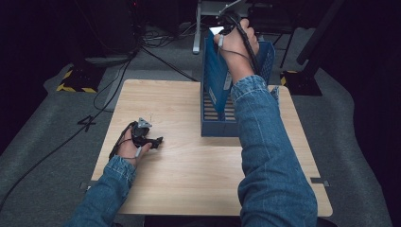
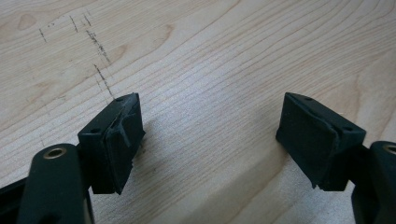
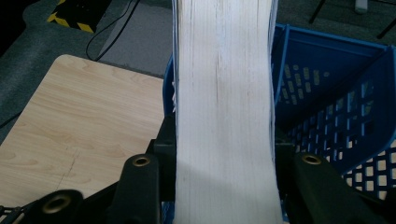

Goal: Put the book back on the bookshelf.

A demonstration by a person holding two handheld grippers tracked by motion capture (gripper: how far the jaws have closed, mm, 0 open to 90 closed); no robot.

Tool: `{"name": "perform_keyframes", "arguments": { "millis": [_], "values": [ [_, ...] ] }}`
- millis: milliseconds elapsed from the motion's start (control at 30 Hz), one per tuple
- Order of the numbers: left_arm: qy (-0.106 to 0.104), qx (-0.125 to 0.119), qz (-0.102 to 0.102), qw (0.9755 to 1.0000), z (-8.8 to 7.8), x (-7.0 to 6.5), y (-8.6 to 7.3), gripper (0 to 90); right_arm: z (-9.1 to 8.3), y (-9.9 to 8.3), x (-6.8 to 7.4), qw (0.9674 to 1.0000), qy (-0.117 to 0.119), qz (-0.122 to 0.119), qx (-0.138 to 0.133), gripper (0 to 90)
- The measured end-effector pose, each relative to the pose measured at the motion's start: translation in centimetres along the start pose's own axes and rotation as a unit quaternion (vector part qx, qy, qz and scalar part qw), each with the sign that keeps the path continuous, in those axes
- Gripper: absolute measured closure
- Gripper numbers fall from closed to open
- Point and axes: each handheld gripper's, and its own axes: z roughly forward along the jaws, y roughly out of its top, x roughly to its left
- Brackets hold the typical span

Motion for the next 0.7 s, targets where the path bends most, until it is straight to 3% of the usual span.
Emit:
{"name": "perform_keyframes", "arguments": {
  "millis": [300,700],
  "values": [
    [-0.001,0.000,-0.001,1.0000,0.0,0.0,0.0,22.5,1.9,0.3,0.5,0.9999,-0.011,0.005,-0.002,60.4],
    [-0.001,0.000,-0.001,1.0000,0.0,0.0,0.0,22.5,5.7,-0.3,0.4,0.9991,-0.016,0.040,0.001,60.3]
  ]
}}
